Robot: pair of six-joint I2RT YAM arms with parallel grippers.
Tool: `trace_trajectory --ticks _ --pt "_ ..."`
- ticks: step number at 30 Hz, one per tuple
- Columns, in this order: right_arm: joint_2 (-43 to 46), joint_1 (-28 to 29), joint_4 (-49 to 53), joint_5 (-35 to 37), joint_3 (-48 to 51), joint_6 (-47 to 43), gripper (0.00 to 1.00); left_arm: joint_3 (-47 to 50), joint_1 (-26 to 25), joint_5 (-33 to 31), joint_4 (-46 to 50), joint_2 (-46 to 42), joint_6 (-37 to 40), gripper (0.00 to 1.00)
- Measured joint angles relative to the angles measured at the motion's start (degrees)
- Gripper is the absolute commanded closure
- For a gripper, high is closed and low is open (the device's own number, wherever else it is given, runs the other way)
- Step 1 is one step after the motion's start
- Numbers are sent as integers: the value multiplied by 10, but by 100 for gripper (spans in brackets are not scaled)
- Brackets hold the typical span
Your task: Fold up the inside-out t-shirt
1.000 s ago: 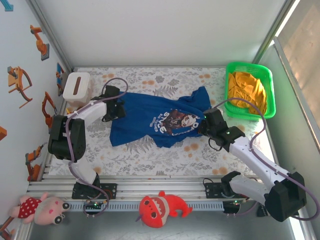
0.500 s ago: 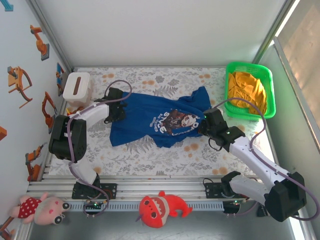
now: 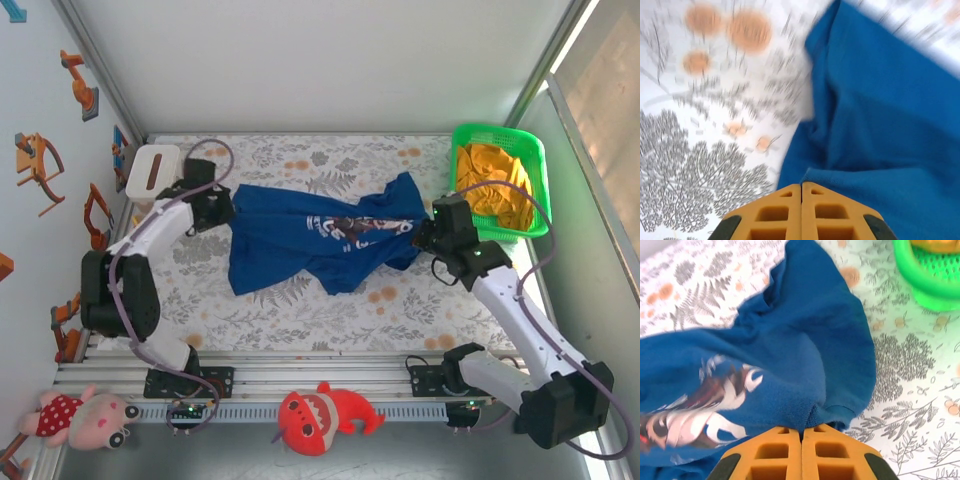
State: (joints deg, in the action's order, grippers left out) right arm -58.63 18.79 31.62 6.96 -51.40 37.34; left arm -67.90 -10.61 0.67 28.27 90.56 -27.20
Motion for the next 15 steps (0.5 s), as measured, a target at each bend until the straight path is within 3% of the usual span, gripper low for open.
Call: trace_trajectory --ticks 4,8,15 --pt "7 -8 21 -17 -67 -20 100 -49 48 126 -12 -75 -26 100" --pt "41 -8 38 -33 -97 -31 100 -55 64 233 -30 -139 -66 100" --pt "99 -8 91 -50 -113 -36 100 -37 68 317 -35 -207 -149 100"
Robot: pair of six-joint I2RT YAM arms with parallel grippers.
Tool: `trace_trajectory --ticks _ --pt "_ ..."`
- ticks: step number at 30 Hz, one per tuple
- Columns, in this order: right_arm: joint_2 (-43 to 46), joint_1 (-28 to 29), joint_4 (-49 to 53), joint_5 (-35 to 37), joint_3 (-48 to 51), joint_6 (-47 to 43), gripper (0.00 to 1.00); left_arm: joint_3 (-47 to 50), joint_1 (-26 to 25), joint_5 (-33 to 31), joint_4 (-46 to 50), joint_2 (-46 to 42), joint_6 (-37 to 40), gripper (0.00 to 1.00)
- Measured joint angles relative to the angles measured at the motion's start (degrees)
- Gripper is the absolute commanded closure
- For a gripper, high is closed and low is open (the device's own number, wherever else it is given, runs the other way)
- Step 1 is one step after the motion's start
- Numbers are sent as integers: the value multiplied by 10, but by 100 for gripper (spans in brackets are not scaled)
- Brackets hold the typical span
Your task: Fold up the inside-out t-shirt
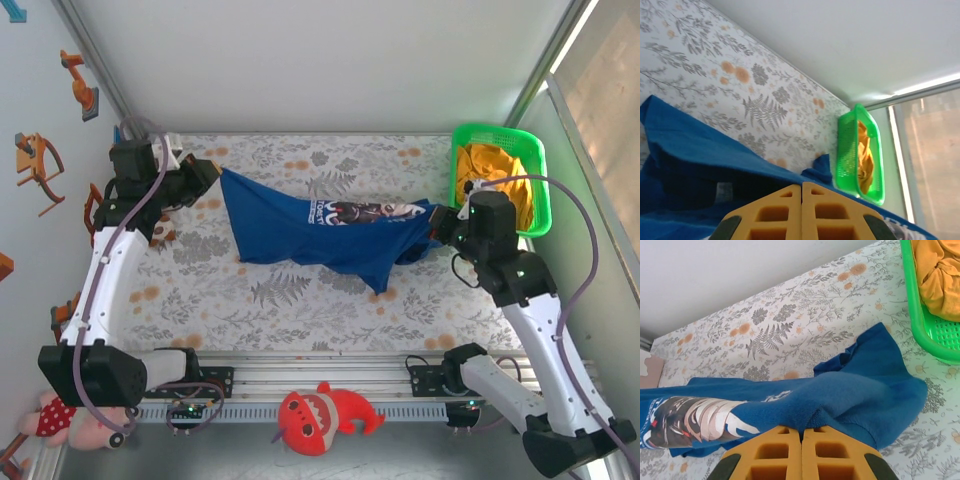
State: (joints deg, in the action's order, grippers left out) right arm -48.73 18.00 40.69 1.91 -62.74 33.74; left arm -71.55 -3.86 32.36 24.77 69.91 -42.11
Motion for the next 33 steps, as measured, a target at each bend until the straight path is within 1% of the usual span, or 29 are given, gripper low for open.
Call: trace_trajectory --ticks 4,7,10,14,15,16,17,18,19,20,22,24,28,31,33 --pt "-10 -1 18 1 -24 -8 100 -2 10 12 0 -7 -34 100" --pt "-52 -6 20 5 -52 -23 100 -15 21 13 0 19 -45 100" --pt "-126 -25 7 3 -79 -39 100 -44 28 12 -7 85 -46 100" --pt "-264 -62 -22 -9 -107 -54 100 -90 30 4 -19 210 -42 100" --pt "-296 -68 -24 -14 -118 -56 87 -106 30 3 -21 245 -40 94" --pt "-321 -73 -27 -17 -129 -59 72 -119 30 2 -25 276 -36 82" --pt "-348 -77 -29 -24 -141 -66 65 -132 30 0 -29 309 -31 68" --pt "-366 -80 -31 -28 -151 -70 63 -142 31 -1 -34 335 -28 58" --pt "-375 -81 -33 -33 -156 -74 62 -146 31 -3 -37 351 -25 52" --pt "-377 -81 -37 -40 -157 -77 62 -146 32 -6 -38 363 -21 48" --pt "-363 -81 -41 -52 -149 -77 61 -137 35 -13 -39 367 -19 44" --pt "-323 -80 -54 -62 -116 -73 61 -115 36 -19 -44 346 -15 41" --pt "-191 -63 -70 -73 4 -44 60 -17 36 -33 -52 249 -14 39" --pt "-116 -22 -73 -68 97 -17 59 70 31 -56 -42 166 -12 36" --pt "-88 10 -73 -58 154 3 56 125 22 -77 -32 122 -10 36"
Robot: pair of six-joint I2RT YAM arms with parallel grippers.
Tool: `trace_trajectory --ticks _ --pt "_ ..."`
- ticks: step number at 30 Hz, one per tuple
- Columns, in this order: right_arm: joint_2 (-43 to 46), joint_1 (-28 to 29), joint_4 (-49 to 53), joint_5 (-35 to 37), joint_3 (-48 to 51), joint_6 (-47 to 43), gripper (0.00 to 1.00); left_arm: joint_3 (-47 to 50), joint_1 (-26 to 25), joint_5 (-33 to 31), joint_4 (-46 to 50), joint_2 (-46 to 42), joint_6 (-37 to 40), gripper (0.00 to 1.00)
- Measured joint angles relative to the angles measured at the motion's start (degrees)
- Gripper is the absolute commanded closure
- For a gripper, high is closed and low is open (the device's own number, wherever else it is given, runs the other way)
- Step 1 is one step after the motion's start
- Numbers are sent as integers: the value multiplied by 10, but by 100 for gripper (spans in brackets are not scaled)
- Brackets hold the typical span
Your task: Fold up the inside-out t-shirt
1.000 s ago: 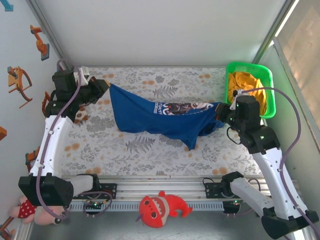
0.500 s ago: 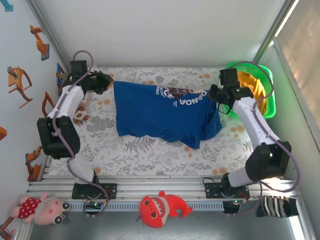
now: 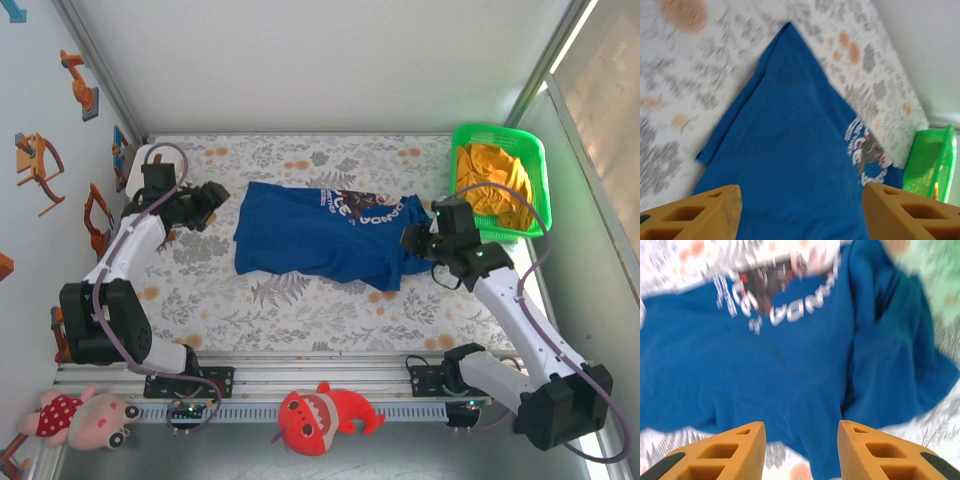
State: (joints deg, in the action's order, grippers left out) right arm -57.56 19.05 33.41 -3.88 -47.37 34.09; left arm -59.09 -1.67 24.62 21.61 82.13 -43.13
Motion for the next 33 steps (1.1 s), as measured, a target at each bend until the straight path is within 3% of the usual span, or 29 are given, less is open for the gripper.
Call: trace_trajectory --ticks 4,11,23,26,30,33 --pt "16 62 2 24 84 41 55 72 -26 -40 23 -24 9 36" --pt "-16 129 -18 64 112 82 54 75 -64 -94 35 48 36 38" --pt "-33 142 -30 110 104 96 54 73 -97 -148 22 124 64 42" --pt "-29 142 -28 121 100 97 54 68 -98 -149 11 132 69 56" --pt "-13 142 -20 137 99 97 53 65 -100 -148 -10 145 78 99" --pt "2 142 -7 151 95 99 52 62 -100 -143 -19 144 82 100"
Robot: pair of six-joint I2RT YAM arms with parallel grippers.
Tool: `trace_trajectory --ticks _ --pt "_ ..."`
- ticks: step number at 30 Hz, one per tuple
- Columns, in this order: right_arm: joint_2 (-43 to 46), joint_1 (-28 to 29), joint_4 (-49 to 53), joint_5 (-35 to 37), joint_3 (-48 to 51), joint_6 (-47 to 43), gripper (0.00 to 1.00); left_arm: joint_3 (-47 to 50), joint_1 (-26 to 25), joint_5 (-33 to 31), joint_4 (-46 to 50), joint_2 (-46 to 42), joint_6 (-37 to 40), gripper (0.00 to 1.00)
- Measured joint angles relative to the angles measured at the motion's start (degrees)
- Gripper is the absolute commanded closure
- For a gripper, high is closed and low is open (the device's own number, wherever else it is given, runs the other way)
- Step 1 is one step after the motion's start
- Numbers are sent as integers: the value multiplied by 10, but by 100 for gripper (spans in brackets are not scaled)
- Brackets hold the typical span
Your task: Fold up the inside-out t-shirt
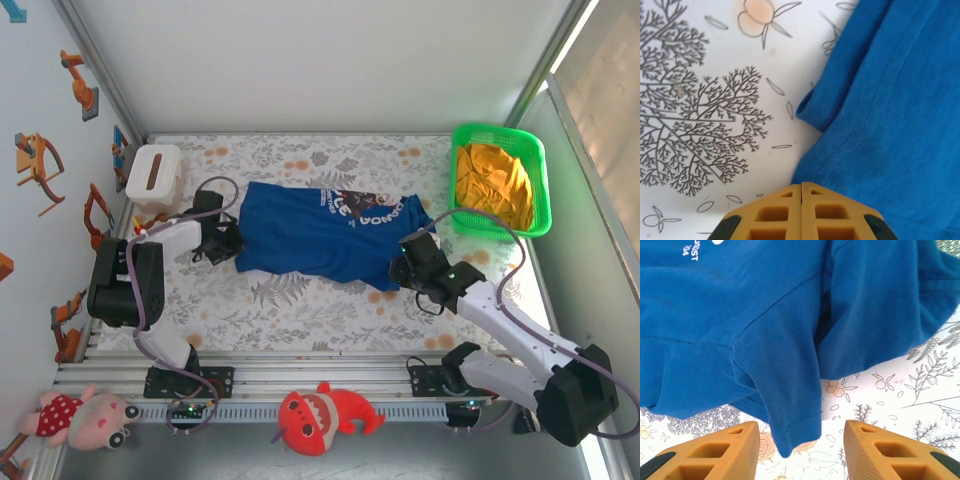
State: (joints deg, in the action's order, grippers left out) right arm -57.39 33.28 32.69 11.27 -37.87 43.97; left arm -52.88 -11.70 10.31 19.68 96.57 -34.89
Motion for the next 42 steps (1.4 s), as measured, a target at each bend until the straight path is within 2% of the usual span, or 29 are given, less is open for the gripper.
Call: trace_trajectory --ticks 3,7,13,20,26,28,30,31,34,38,42 --pt "21 0 10 15 -4 2 51 -7 0 1 2 -21 0 100" --pt "36 -1 16 22 -12 -1 46 -25 1 2 14 -96 0 100" --pt "10 -2 7 1 -16 -14 44 -56 8 12 23 -195 0 100" --pt "-70 -2 -46 -41 -4 -20 44 -56 32 32 47 -210 -1 100" --pt "-130 -2 -84 -44 12 -20 46 -56 47 45 53 -213 -1 100" --pt "-150 -2 -99 -46 17 -19 50 -56 50 48 54 -214 -1 100" --pt "-172 -2 -117 -51 23 -14 60 -56 52 51 54 -215 -1 100" --pt "-181 -2 -125 -54 25 -14 68 -56 54 52 54 -215 -1 100" --pt "-202 -2 -144 -63 30 -12 100 -56 60 58 54 -215 -1 100" --pt "-189 -2 -148 -68 30 -11 100 -56 69 63 55 -215 -1 100" --pt "-126 -2 -129 -64 30 -11 100 -56 78 66 56 -215 0 100"
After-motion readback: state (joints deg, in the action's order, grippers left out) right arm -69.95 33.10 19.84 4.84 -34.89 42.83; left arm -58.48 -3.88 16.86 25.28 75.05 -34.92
